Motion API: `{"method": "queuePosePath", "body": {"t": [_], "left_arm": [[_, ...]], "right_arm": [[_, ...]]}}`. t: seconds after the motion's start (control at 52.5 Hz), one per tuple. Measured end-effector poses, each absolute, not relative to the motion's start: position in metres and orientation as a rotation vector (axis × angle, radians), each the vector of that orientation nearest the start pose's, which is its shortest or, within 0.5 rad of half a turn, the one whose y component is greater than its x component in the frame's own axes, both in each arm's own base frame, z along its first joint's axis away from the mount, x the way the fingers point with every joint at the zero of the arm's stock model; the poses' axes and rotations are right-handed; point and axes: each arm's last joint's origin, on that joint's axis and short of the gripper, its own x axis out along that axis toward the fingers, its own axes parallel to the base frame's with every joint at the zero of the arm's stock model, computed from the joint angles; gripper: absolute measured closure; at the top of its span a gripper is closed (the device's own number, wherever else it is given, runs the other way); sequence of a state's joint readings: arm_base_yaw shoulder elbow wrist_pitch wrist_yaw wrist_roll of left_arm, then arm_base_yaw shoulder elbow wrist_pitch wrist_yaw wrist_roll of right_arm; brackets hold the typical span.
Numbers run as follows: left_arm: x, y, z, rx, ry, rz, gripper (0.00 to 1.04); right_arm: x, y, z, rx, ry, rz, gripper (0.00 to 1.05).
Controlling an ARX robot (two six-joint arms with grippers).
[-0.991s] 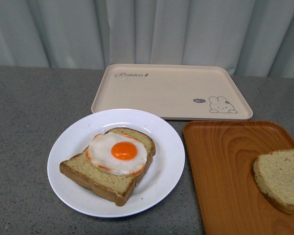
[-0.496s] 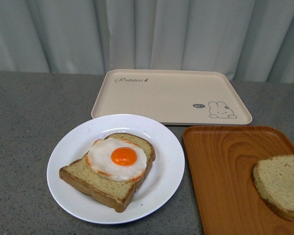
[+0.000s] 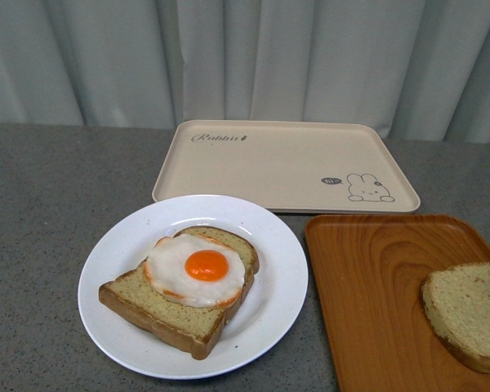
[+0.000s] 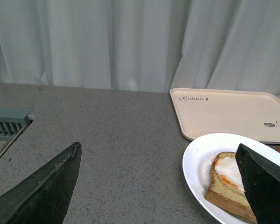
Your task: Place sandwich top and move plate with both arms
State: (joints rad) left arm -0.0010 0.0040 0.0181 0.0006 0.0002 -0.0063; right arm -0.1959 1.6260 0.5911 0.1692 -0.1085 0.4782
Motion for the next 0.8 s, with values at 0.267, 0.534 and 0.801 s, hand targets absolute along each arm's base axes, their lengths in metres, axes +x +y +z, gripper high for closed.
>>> {"method": "queuePosePath", "body": {"t": [0.267,0.534,0.801], "left_arm": [[0.097,0.0,0.169,-0.006,-0.015,-0.001,0.06],[0.097,0.0,0.169,-0.006,-0.015,-0.001,0.06],[0.097,0.0,0.169,-0.006,-0.015,-0.001,0.06]], "right_arm": [[0.269,-0.043,0.108,0.564,0.833,-0.279,0.09],[0.265,-0.043,0.098,0.56,0.858,-0.294,0.09],[0.263,-0.04,0.092,0.558,0.869,-0.292,0.09]]}}
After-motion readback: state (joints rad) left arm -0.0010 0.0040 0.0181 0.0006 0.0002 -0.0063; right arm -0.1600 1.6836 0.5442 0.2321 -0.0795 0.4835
